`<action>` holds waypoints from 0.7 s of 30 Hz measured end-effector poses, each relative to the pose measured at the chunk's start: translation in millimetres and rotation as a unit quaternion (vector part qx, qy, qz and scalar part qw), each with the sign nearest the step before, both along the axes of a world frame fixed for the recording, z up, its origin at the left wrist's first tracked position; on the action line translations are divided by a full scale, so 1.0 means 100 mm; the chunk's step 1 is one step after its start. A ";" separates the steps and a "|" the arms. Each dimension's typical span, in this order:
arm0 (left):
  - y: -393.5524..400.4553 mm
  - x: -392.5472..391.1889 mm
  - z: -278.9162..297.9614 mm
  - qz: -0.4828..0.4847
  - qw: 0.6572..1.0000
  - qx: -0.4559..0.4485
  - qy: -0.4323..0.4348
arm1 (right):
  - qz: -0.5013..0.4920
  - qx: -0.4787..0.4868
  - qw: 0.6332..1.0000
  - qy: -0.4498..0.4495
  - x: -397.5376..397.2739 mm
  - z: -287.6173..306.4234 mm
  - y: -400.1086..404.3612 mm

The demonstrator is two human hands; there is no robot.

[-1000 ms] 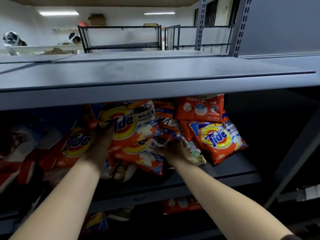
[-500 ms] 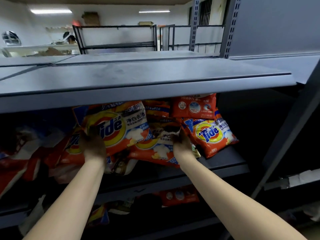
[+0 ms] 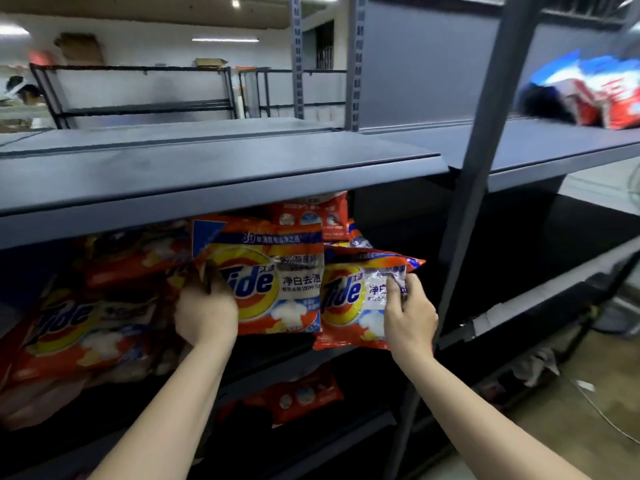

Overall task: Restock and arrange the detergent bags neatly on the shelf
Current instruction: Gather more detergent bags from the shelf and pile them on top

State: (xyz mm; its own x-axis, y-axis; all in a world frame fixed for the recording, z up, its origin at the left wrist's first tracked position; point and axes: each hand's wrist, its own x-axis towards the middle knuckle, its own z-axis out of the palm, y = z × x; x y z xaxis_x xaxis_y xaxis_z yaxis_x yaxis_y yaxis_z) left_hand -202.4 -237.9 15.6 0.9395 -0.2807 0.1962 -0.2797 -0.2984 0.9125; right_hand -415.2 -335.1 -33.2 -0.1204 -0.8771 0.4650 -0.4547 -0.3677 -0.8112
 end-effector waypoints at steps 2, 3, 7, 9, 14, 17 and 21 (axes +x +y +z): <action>-0.09 -0.23 0.03 -0.001 1.000 -0.011 0.010 | -0.041 -0.030 0.999 -0.004 -0.29 0.03 -0.04; -0.14 -0.35 0.05 -0.004 1.000 -0.014 0.015 | -0.060 -0.045 0.997 -0.006 -0.45 0.05 -0.07; -0.33 -0.80 0.06 -0.033 0.999 -0.021 0.004 | -0.105 -0.093 0.990 -0.016 -1.11 0.14 -0.11; -0.38 -1.08 0.08 -0.047 0.998 -0.037 -0.010 | -0.125 -0.109 0.986 -0.023 -1.45 0.16 -0.16; -0.53 -1.84 0.18 -0.092 0.993 -0.074 -0.009 | -0.144 -0.121 0.981 -0.040 -2.19 0.23 -0.34; -0.69 -2.25 0.21 -0.113 0.990 -0.084 -0.002 | -0.154 -0.139 0.977 -0.053 -2.63 0.30 -0.49; -0.95 -2.86 0.31 -0.123 0.986 -0.109 0.005 | -0.163 -0.162 0.971 -0.061 -3.24 0.42 -0.71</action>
